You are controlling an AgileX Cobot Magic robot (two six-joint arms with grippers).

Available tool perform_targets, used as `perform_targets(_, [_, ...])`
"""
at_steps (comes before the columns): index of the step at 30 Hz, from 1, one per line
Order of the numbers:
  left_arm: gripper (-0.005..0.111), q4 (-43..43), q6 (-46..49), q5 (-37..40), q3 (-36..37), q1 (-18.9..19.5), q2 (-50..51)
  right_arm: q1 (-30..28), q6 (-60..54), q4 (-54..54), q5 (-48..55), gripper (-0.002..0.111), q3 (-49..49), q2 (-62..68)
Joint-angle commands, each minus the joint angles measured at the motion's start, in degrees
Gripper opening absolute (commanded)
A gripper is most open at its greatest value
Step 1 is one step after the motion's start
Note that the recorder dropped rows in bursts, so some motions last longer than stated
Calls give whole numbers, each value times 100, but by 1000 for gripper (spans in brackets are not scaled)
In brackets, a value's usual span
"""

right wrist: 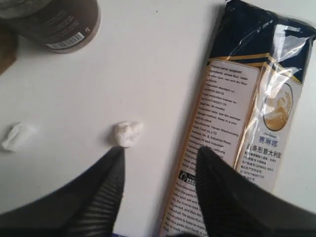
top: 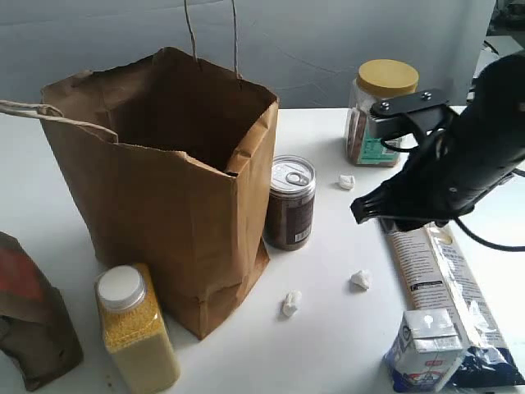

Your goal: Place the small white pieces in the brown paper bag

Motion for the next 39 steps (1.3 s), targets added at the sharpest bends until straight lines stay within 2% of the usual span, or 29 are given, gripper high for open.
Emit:
perform_targets(1, [0,-45,-29,-24,20,-31,-20,30,-113,11,-144,50,-129,505])
perform_targets(18, [0,-45,-29,-24,20,-31,-20,289,-444,323,-618,48,-129,1754])
perform_targets(20, [0,-45,-29,-24,20,-31,-20,289,-444,301,-618,44,-129,1771])
perform_targets(26, [0,-45,-29,-24,20,-31,-20,289,-577,302,-633,17,-129,1780])
perform_targets(31, [0,-45,-29,-24,20,-31,-20,289,-662,302,-619,1,-129,1862])
perform_targets(39, [0,-45,-29,-24,20,-31,-20,289,-700,312,-577,0,-129,1543])
